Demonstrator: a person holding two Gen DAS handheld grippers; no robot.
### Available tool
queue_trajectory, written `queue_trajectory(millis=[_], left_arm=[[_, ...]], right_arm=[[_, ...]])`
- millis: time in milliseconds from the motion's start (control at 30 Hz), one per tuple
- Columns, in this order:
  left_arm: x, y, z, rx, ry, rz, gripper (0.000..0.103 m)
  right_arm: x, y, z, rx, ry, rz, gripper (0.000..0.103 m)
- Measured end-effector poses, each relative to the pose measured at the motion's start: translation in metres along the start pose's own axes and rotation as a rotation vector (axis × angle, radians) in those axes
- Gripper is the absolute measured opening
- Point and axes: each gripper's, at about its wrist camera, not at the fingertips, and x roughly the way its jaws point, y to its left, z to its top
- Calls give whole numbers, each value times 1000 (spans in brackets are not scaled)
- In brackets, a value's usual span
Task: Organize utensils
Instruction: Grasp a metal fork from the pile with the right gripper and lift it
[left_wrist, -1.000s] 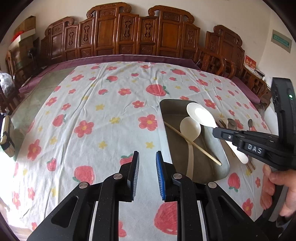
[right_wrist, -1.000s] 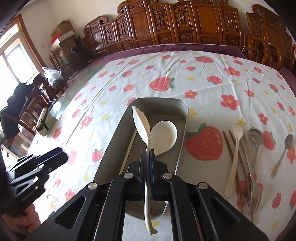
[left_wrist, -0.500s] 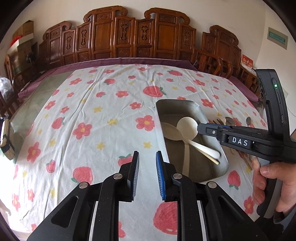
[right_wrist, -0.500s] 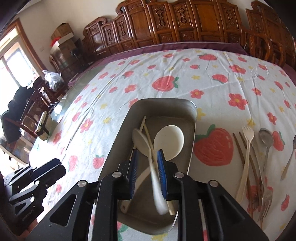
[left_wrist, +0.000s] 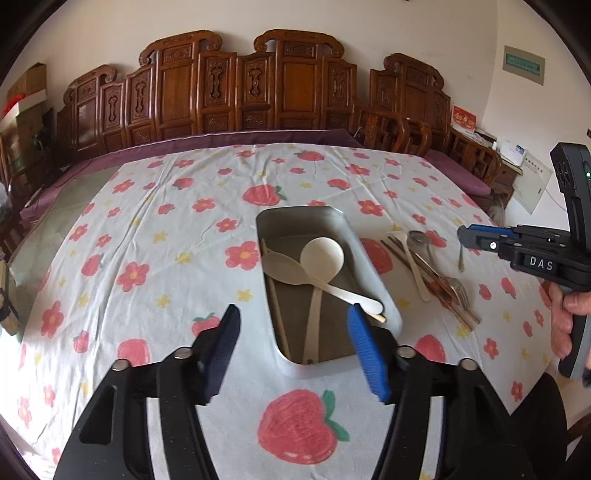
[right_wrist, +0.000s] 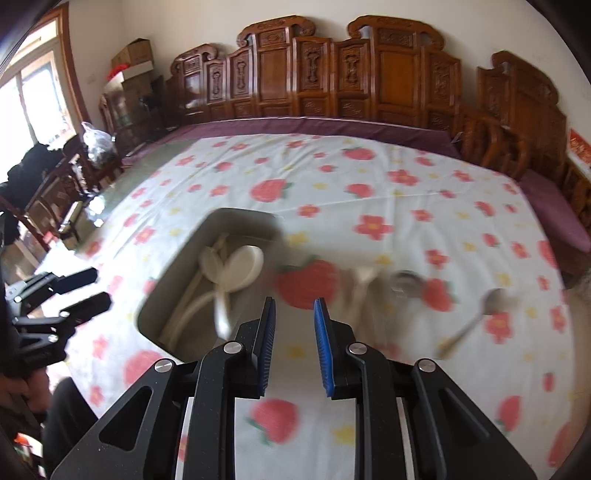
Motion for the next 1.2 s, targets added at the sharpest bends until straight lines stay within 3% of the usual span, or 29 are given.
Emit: queue_trajectory(millis=[67,267,600,800,900,1100,1200], left_arm=[[-2,-5,-1,11,-13,3,78],[-3,-15,-4,26,-23,1,88],[3,-32,-12,60,7,-14,89],[5,-40,-17,70,12,-36,89],[6,-42,-20,80,21,-40,89],[8,-50,-24,102,31,-40,89],[9,-55,-26,108,39,-47,89]], right_arm=[[-2,-15,-6,14,5,-28,24],[19,-48,-28,69,71,-53,24],[88,-57,-40,59,226,-59,37],[103,-57,-48,23,295,-92,37],[99,-54,-51,1,289,-91,37],[91,-54,-58,-44,268,-178,37],[88,-58,-60,-55,253,-202,26]])
